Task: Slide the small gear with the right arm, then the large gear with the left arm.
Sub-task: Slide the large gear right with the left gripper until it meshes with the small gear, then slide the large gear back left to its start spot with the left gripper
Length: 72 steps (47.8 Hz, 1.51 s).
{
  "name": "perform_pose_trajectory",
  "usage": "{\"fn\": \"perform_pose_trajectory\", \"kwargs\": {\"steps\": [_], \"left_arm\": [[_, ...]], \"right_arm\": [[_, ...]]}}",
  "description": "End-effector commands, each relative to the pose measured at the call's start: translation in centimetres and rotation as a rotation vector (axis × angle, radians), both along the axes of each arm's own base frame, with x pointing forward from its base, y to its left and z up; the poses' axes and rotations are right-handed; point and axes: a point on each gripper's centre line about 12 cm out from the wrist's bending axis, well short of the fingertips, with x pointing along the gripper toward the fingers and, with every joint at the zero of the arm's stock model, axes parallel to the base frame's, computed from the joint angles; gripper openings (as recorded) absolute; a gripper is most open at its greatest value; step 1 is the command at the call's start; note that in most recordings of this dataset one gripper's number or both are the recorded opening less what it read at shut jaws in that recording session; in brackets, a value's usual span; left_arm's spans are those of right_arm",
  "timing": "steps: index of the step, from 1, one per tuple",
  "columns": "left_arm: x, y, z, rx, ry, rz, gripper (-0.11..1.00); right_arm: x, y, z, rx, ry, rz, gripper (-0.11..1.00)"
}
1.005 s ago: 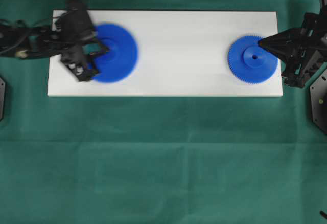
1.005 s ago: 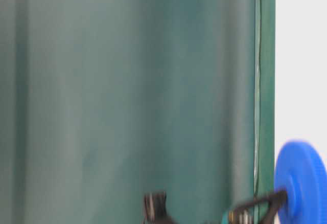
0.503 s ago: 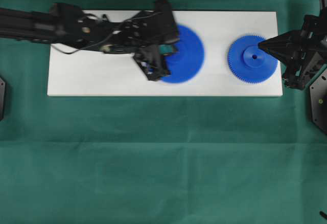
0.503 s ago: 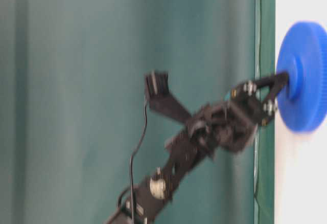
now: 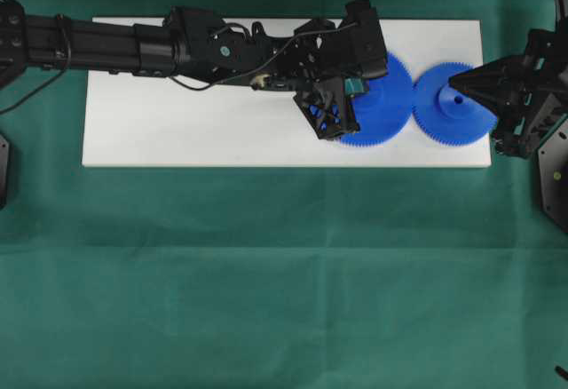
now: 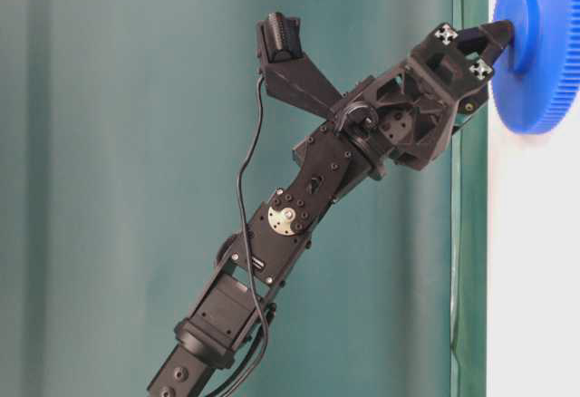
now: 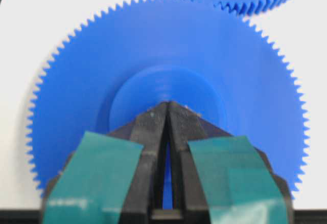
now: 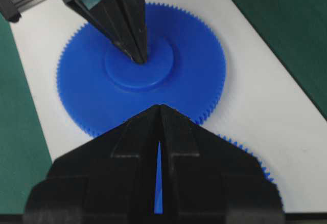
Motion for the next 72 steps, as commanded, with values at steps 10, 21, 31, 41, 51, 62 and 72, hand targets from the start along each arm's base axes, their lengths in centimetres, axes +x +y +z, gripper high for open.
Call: {"fn": "perform_pose_trajectory", "kwargs": {"steps": [10,21,31,41,51,62,72], "left_arm": [[-0.4,-0.5,0.7,0.002,0.0,-0.01,0.0],[-0.6,-0.6,0.8,0.002,0.003,-0.011,0.0],[-1.4,-0.8,0.7,-0.001,0.015,-0.011,0.0],[-3.6,-0.2,0.2,-0.01,0.053,0.01,0.0],[-8.8,0.9,-2.1,-0.041,0.15,0.065,0.0],[-15.2,0.7,-4.6,-0.085,0.225,0.13,0.0],[-21.1,-0.2,-5.0,-0.118,0.217,0.2,0.0]], "right_arm": [[-0.2,0.2,0.9,-0.023,-0.048,0.006,0.5],[-0.3,0.2,1.3,-0.03,-0.067,0.003,0.5],[-0.3,0.2,1.4,-0.031,-0.07,0.004,0.5],[-0.2,0.2,1.5,-0.033,-0.073,0.004,0.5],[-0.2,0.1,1.7,-0.034,-0.075,0.004,0.5],[0.1,0.1,2.3,-0.039,-0.088,0.007,0.5],[0.6,0.1,2.9,-0.039,-0.092,0.011,0.5]]}}
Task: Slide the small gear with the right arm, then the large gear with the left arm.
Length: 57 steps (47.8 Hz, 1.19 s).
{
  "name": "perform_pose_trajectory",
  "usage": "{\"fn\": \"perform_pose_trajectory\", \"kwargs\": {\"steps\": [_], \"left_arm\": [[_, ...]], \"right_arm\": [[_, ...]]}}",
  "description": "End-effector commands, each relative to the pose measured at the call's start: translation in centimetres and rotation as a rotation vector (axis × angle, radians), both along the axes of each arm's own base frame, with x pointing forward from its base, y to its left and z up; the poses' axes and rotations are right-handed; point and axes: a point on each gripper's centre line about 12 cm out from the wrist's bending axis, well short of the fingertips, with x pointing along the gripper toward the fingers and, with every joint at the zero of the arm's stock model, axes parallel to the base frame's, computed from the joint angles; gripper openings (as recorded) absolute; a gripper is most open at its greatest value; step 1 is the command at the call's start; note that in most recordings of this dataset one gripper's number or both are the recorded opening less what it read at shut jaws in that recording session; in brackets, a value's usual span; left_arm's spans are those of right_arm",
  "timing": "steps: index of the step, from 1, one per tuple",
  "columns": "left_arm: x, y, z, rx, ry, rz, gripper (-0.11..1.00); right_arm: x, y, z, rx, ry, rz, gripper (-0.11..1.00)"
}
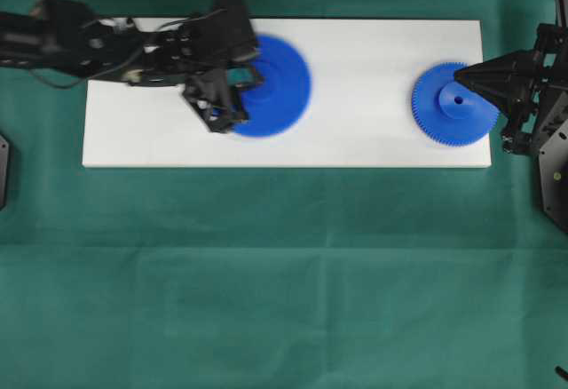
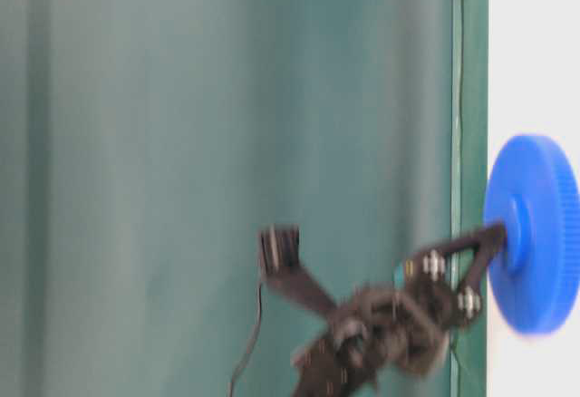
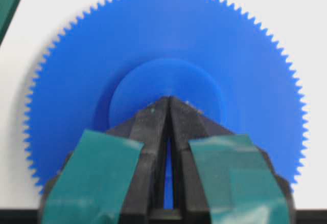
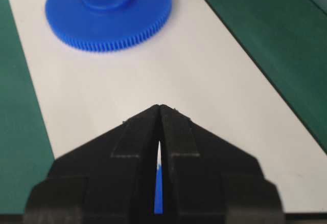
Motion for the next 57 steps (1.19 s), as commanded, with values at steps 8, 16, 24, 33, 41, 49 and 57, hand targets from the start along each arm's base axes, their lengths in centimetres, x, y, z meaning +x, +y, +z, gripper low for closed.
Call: {"fn": "perform_pose_trajectory", "kwargs": {"steps": [8,16,24,33,41,49,57], "left_arm": [[-9.2,-1.7,-3.6,-0.089,0.128,0.106,0.0],[-12.6,-2.8,-3.4,-0.119,0.119,0.16,0.0],[-14.9,-3.6,-2.2,-0.124,0.076,0.183,0.0],[-16.0,-3.8,-0.6,-0.104,0.005,0.19,0.0],[-15.5,-3.6,0.4,-0.092,-0.033,0.187,0.0],[-14.7,-3.3,1.1,-0.083,-0.056,0.182,0.0],[-13.8,-2.9,2.6,-0.063,-0.109,0.175,0.0]], "right_arm": [[1.1,-0.1,1.4,-0.002,-0.016,0.015,0.5],[1.7,-0.2,1.4,0.004,-0.005,0.02,0.5],[2.6,-0.5,1.4,0.014,0.016,0.025,0.5],[3.4,-0.6,0.8,0.03,0.051,0.033,0.5],[3.9,-0.6,0.7,0.029,0.05,0.044,0.5],[3.8,-0.6,0.7,0.032,0.048,0.043,0.5],[3.8,-0.5,0.7,0.032,0.048,0.046,0.5]]}}
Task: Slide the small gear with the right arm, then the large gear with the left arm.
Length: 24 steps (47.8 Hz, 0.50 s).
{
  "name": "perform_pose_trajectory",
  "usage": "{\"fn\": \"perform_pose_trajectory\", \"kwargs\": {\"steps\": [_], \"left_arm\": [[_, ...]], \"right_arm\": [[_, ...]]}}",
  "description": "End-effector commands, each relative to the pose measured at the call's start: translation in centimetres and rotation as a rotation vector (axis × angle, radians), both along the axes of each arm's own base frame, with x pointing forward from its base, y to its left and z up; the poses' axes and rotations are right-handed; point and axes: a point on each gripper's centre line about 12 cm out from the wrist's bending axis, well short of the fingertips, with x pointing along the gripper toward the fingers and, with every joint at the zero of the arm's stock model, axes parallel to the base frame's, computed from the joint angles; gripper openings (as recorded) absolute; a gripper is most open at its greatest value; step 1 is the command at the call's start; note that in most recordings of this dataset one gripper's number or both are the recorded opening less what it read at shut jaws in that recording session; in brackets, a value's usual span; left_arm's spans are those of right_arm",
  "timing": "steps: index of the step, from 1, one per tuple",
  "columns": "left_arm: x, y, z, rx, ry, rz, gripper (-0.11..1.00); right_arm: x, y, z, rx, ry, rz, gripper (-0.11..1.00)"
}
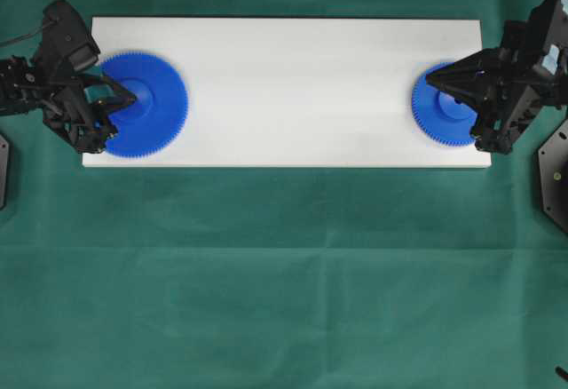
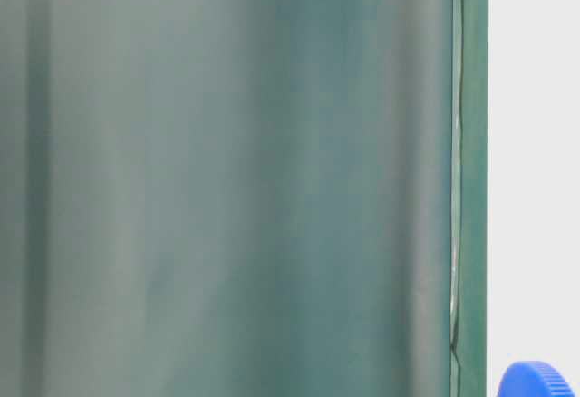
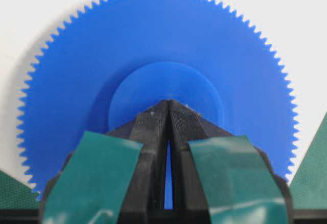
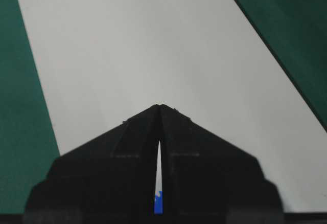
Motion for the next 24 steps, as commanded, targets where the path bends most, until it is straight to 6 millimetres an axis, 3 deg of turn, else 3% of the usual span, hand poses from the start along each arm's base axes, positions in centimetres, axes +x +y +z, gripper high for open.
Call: {"fn": "perform_pose_trajectory", "kwargs": {"steps": [1,13,24], "left_arm": [[0.8,0.4,1.4,0.021,-0.05,0.002,0.0],[2.2,0.2,5.1,0.063,-0.153,-0.028,0.0],[2.2,-0.8,8.4,0.109,-0.264,-0.075,0.0]], "right_arm": [[0.5,-0.1,0.9,-0.007,-0.032,0.005,0.5],[0.4,0.0,0.8,-0.006,-0.03,0.006,0.5],[0.5,0.0,0.9,-0.007,-0.032,0.006,0.5]]}}
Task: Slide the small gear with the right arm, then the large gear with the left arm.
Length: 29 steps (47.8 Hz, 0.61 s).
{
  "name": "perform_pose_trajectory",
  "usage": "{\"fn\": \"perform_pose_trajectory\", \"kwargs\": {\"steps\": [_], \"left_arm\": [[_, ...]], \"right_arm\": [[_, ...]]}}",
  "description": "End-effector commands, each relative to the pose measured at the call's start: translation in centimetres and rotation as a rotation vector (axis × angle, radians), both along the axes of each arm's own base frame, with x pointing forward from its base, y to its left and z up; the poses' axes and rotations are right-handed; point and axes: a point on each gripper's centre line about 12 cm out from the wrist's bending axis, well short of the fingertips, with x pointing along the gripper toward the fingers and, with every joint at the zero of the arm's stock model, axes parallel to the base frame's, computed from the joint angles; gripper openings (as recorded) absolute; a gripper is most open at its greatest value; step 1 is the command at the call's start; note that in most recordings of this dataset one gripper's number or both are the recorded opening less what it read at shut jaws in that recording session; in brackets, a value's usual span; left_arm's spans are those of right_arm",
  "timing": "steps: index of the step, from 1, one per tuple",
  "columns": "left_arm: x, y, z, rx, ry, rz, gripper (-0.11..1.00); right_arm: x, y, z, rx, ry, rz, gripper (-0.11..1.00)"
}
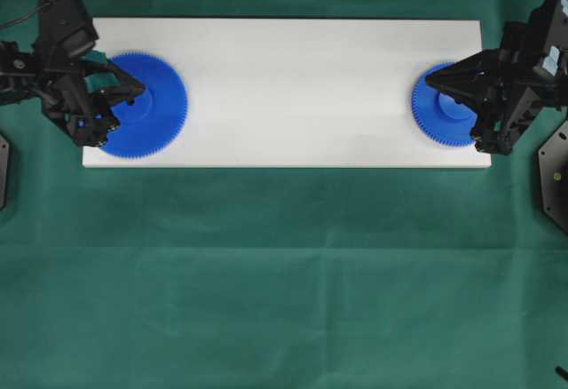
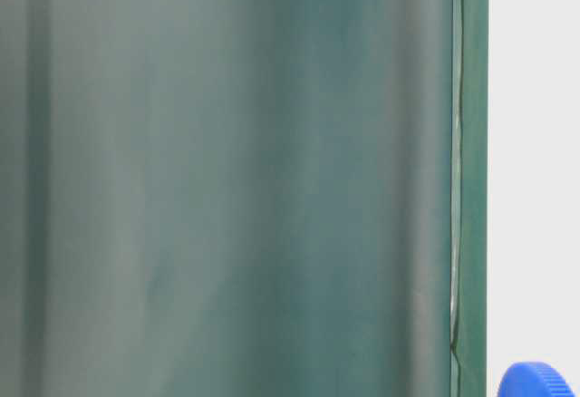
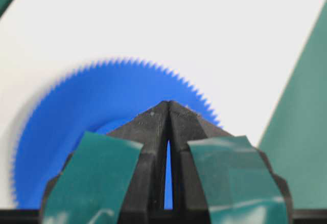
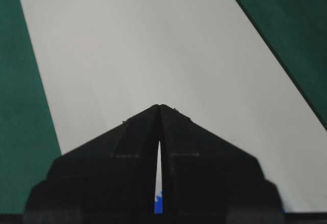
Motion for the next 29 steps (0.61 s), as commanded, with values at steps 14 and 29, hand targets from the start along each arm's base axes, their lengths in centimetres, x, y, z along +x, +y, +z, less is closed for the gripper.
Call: {"fn": "perform_pose_trajectory", "kwargs": {"steps": [14,29], "left_arm": [[-1.1,-1.7,5.0,0.11,-0.183,-0.084,0.0],[-2.2,-2.3,4.9,0.113,-0.211,-0.095,0.0]], "right_arm": [[0.4,0.0,0.7,-0.008,-0.026,0.006,0.5],[0.4,0.0,0.7,-0.008,-0.029,0.008,0.5]]}}
